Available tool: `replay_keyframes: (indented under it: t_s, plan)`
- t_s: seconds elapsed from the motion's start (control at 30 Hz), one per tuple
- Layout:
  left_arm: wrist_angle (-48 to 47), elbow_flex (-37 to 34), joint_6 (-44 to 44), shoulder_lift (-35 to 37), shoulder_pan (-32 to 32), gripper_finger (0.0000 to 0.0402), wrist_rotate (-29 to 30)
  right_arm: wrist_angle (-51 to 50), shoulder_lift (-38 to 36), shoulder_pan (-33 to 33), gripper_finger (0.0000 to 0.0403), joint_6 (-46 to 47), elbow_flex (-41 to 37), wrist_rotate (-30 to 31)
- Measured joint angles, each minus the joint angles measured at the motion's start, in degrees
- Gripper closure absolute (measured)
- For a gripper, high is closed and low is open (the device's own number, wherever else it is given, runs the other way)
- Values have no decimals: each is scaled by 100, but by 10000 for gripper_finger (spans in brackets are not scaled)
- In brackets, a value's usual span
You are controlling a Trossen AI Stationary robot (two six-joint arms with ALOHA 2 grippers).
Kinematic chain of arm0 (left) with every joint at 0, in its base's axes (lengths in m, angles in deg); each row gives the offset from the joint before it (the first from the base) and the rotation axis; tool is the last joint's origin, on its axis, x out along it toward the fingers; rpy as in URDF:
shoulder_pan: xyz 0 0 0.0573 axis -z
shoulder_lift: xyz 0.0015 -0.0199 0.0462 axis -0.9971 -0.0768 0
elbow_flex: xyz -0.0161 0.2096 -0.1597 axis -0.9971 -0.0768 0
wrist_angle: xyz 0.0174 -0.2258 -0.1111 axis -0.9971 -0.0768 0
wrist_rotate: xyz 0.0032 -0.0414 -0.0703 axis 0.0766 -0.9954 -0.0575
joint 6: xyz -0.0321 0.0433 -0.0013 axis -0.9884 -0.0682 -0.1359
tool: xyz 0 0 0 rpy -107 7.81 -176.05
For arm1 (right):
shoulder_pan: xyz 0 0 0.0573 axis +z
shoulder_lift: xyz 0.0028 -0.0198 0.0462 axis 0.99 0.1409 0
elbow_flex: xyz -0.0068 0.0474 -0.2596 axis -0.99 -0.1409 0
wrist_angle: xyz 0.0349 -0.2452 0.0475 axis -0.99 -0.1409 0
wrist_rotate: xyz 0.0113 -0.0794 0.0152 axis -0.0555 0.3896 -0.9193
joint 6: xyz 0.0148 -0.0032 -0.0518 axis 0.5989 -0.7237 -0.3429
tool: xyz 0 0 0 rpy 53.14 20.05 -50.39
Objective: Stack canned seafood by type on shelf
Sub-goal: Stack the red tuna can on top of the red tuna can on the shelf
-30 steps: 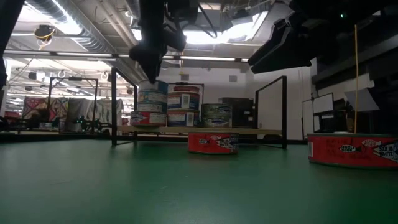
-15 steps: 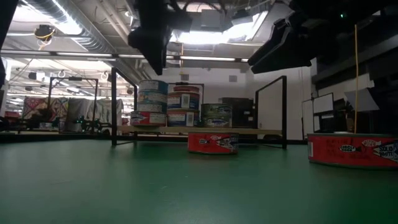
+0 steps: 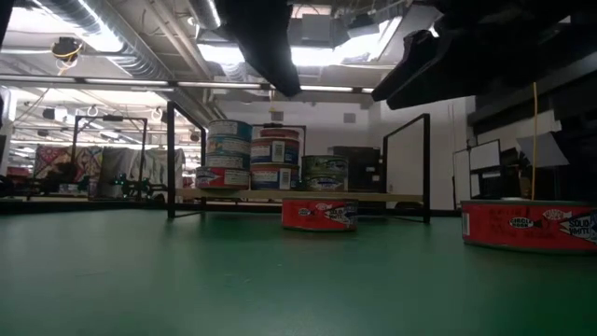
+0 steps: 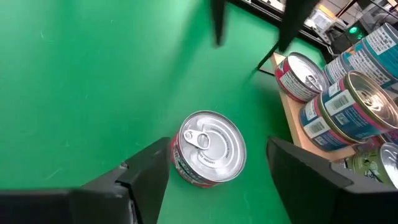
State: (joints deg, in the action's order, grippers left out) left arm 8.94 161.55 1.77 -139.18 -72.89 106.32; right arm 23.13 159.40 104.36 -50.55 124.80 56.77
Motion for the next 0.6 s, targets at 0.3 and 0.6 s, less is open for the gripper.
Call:
replay_keyframes:
  t_s: [0.3,0.6]
  plan:
    - [1610,-1240,741,-36,302,163,-8,4,0,0,141,-2,1,-2]
    - [3319,-2190,1369,-83,280,163,-96,4,0,0,141,-2,1,0]
